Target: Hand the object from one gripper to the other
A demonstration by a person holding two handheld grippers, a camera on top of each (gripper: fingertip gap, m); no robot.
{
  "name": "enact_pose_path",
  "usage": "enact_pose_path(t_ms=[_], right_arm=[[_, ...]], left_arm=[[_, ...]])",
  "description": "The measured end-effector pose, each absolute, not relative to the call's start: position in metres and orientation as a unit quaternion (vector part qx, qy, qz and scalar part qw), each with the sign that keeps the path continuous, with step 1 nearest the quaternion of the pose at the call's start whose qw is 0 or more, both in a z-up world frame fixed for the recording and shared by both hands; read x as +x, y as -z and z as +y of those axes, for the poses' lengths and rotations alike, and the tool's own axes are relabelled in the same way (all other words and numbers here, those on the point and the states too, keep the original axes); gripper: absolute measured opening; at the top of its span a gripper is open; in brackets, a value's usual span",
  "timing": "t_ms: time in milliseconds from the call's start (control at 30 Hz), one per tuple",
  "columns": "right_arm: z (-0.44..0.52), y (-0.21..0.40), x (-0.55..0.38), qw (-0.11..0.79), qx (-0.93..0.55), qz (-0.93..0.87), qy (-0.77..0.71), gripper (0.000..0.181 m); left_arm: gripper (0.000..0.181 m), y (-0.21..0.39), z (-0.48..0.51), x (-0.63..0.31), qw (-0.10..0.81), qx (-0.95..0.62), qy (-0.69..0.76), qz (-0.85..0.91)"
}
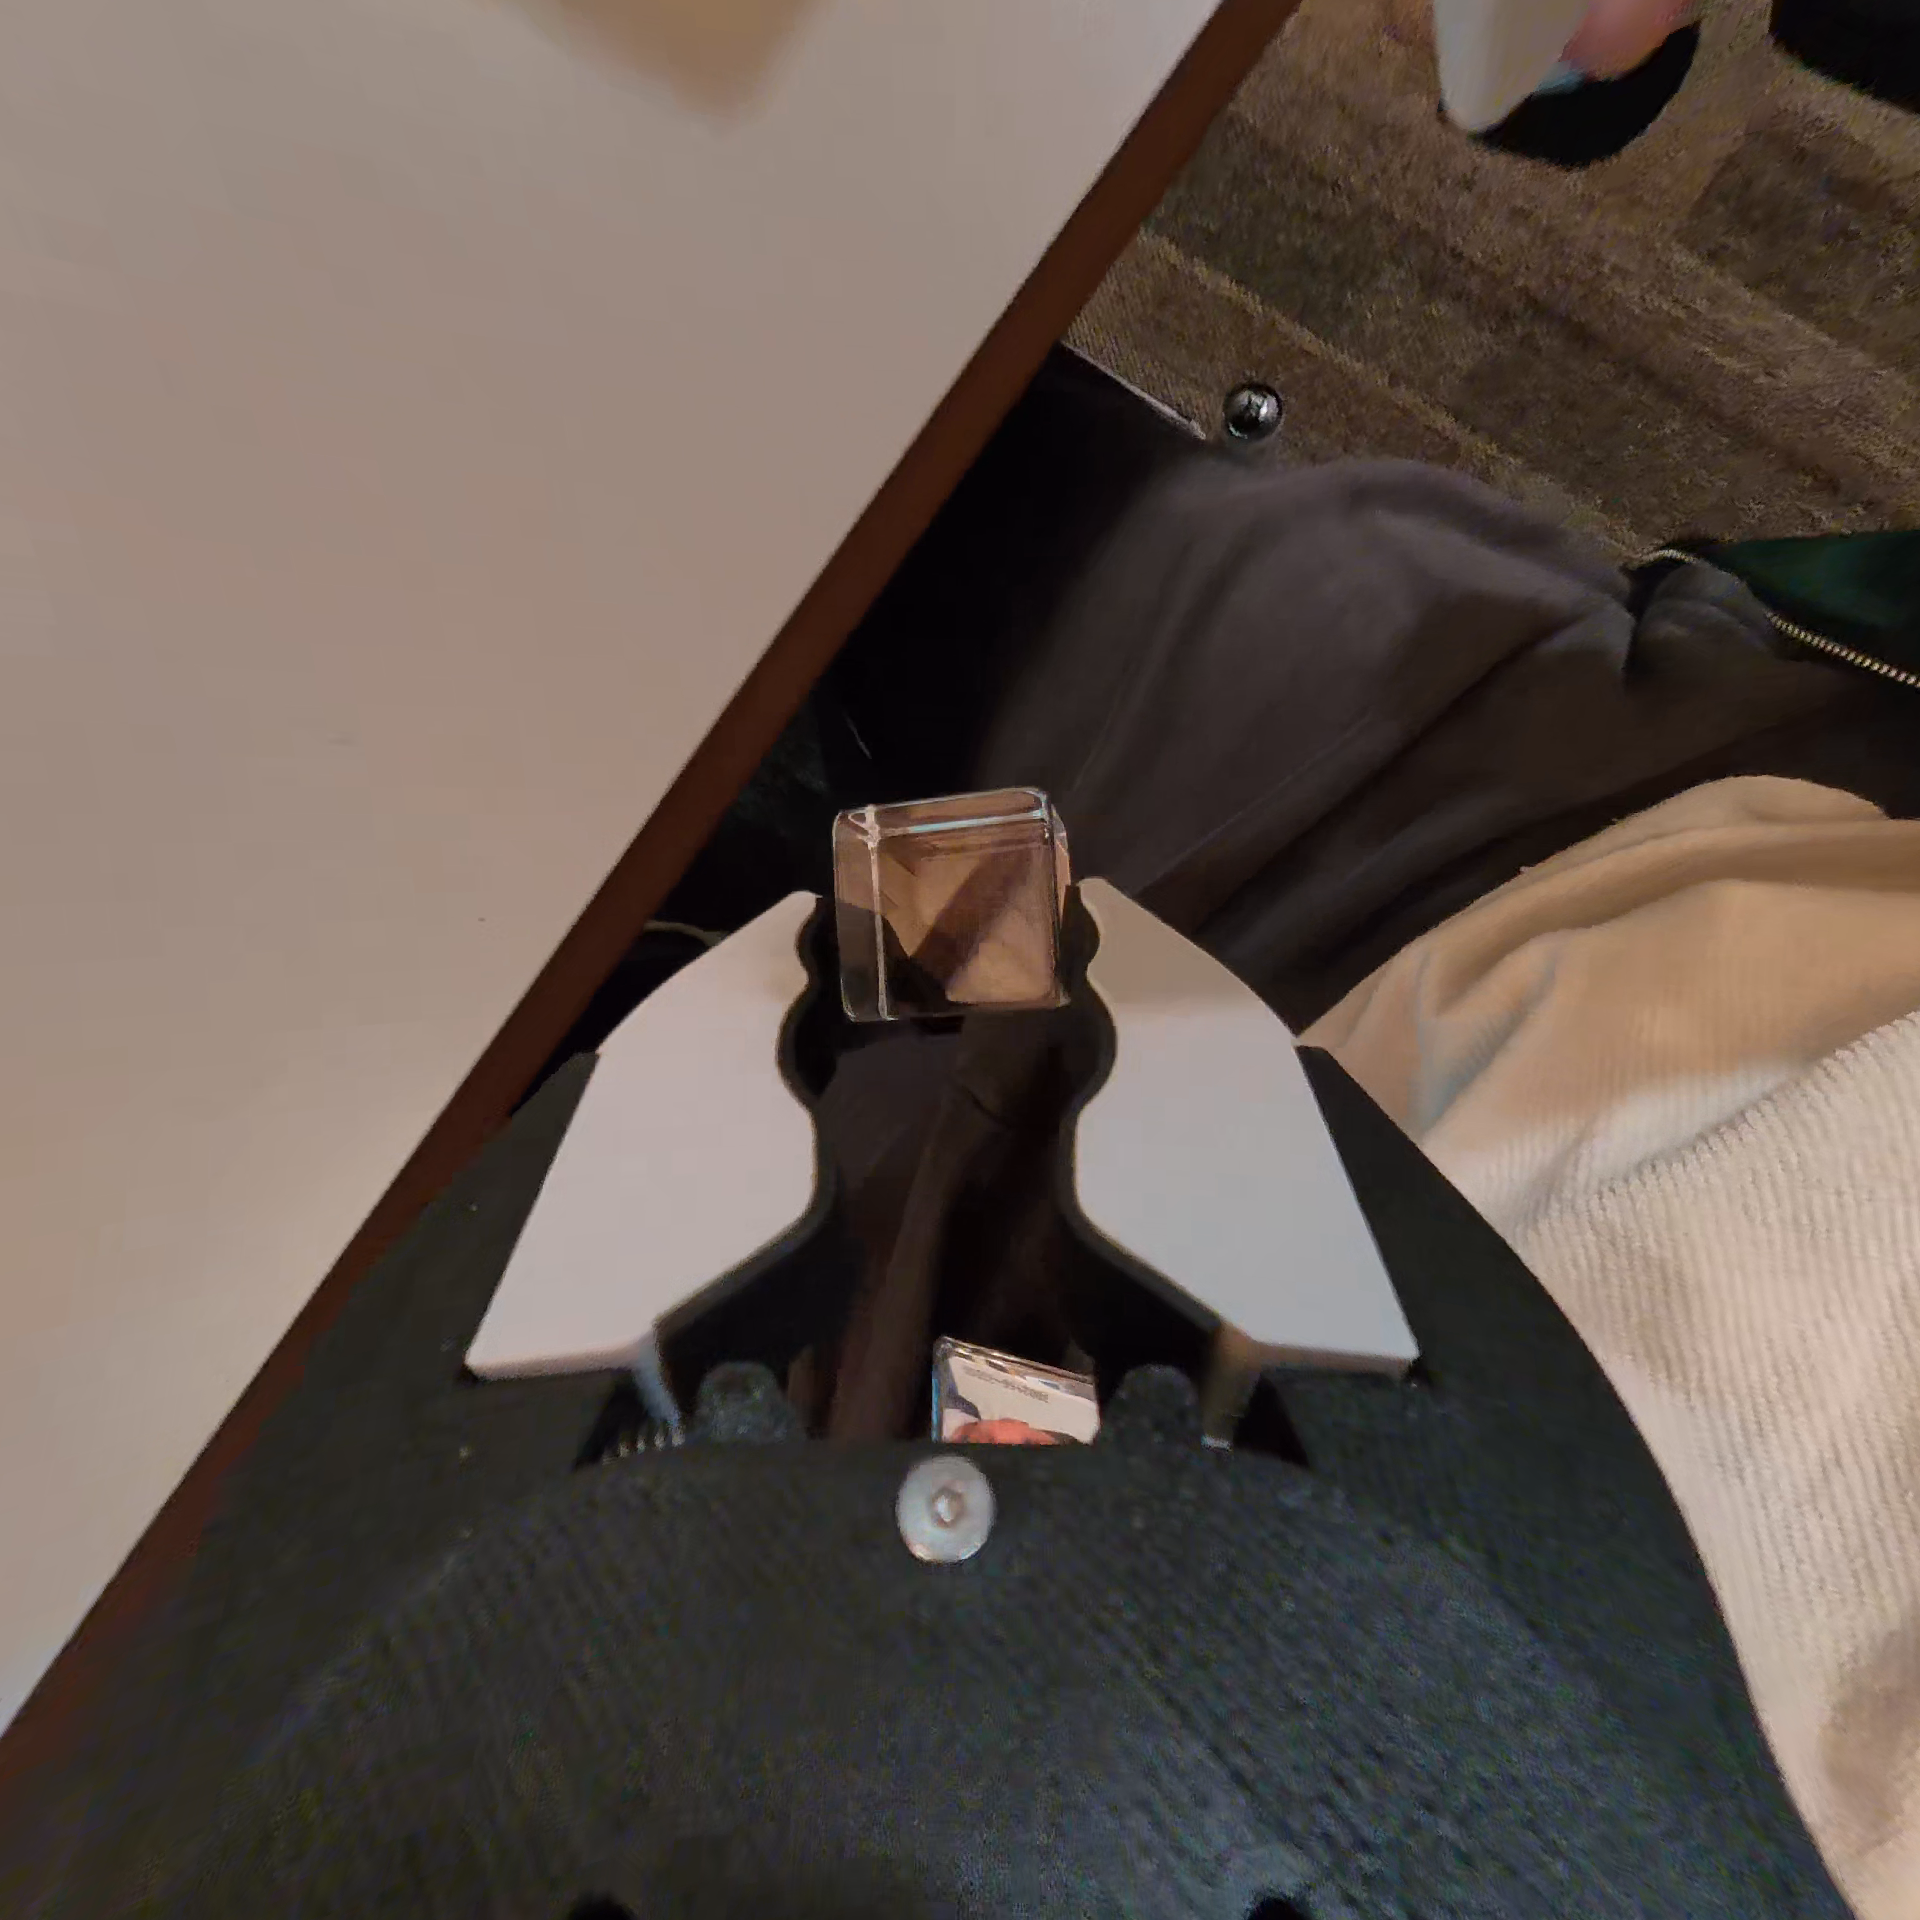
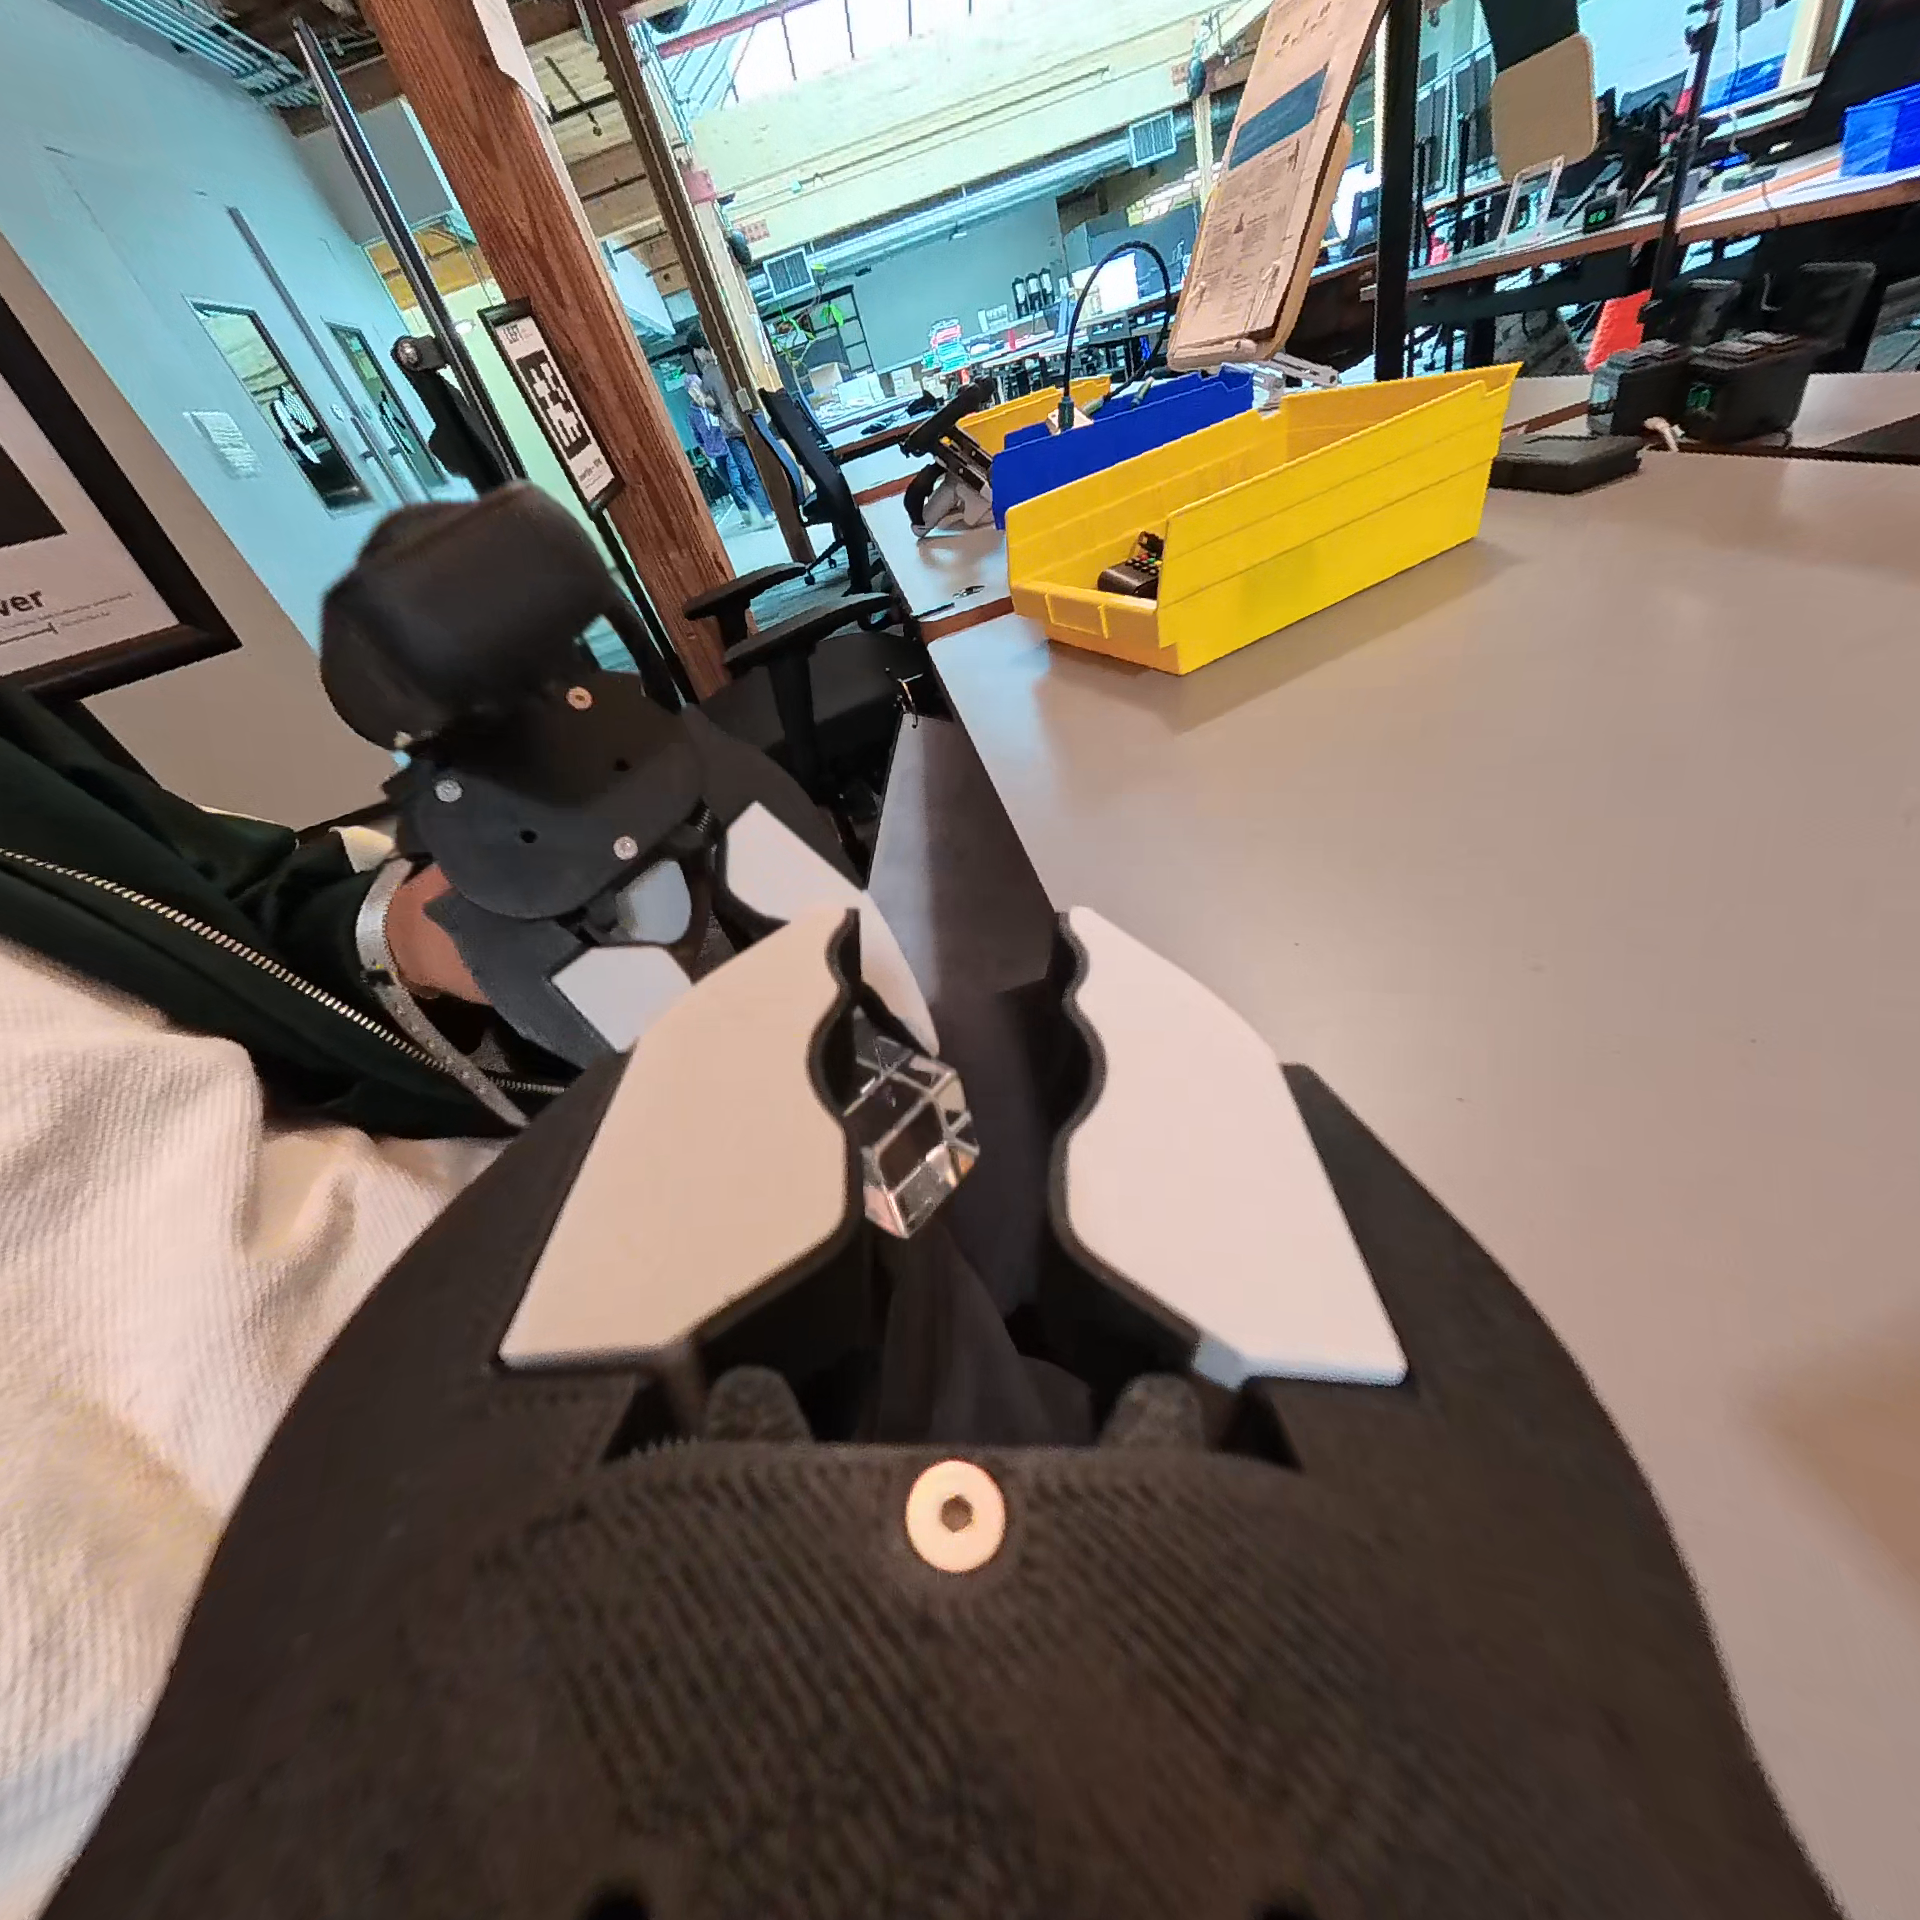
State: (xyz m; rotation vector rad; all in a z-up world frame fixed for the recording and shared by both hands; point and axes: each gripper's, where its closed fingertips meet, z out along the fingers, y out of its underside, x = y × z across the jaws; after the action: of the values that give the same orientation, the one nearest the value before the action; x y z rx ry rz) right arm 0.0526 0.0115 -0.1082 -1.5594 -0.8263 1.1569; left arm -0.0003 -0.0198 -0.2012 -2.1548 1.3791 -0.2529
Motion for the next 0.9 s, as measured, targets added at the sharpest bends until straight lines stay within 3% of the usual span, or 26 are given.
enact_pose_path(t_ms=[200, 467, 733, 900], right_arm=[[0.016, 0.109, 0.052, 0.501, -0.640, -0.340, -0.473, 0.034], [0.084, 0.084, 0.061, 0.579, -0.618, -0.260, -0.463, 0.040], [0.147, 0.064, 0.054, 0.625, -0.602, -0.224, -0.443, 0.046], [0.144, 0.095, 0.040, 0.602, -0.625, -0.246, -0.432, 0.046]], left_arm=[[0.043, 0.182, -0.005, 0.001, 0.327, -0.786, 0.084, 0.518], [0.044, 0.126, 0.073, 0.008, 0.420, -0.727, 0.053, 0.541], [0.042, 0.092, 0.132, -0.001, 0.497, -0.678, 0.326, 0.433], [0.042, 0.101, 0.154, -0.028, 0.458, -0.659, 0.514, 0.304]])
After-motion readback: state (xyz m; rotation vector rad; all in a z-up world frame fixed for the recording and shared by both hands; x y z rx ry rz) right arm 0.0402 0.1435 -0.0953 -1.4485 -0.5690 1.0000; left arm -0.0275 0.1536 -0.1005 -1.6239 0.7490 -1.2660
